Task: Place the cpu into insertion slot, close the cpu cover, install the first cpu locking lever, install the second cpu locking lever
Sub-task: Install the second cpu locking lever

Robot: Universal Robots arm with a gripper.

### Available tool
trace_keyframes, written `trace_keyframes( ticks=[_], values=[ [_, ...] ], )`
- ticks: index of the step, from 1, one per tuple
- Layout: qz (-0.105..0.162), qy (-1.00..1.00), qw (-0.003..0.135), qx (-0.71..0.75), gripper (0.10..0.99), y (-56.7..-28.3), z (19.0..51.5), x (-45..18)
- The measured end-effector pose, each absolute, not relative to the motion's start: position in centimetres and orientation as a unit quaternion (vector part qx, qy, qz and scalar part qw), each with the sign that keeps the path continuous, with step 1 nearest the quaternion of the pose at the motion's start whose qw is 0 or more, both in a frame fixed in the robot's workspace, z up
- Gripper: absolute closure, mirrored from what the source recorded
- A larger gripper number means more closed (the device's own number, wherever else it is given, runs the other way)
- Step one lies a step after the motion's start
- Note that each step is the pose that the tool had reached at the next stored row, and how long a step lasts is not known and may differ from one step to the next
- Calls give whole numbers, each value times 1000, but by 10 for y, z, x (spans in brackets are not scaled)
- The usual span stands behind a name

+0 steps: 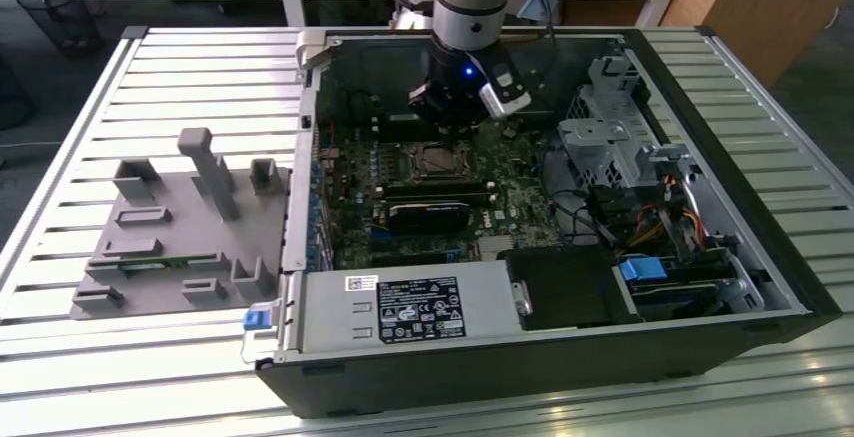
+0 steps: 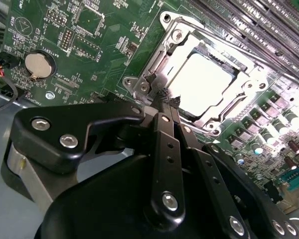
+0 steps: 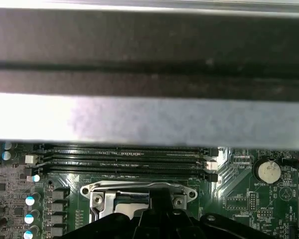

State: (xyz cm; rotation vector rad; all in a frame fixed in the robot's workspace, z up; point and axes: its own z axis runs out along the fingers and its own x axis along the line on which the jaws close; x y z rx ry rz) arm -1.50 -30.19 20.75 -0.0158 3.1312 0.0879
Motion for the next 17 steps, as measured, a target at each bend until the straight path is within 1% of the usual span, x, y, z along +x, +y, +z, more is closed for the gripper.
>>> trace_keyframes(
  ticks=[8, 17],
  values=[
    [28, 1000, 5, -5, 965, -304, 210, -15],
    [28, 1000, 5, -5, 965, -304, 227, -15]
  ],
)
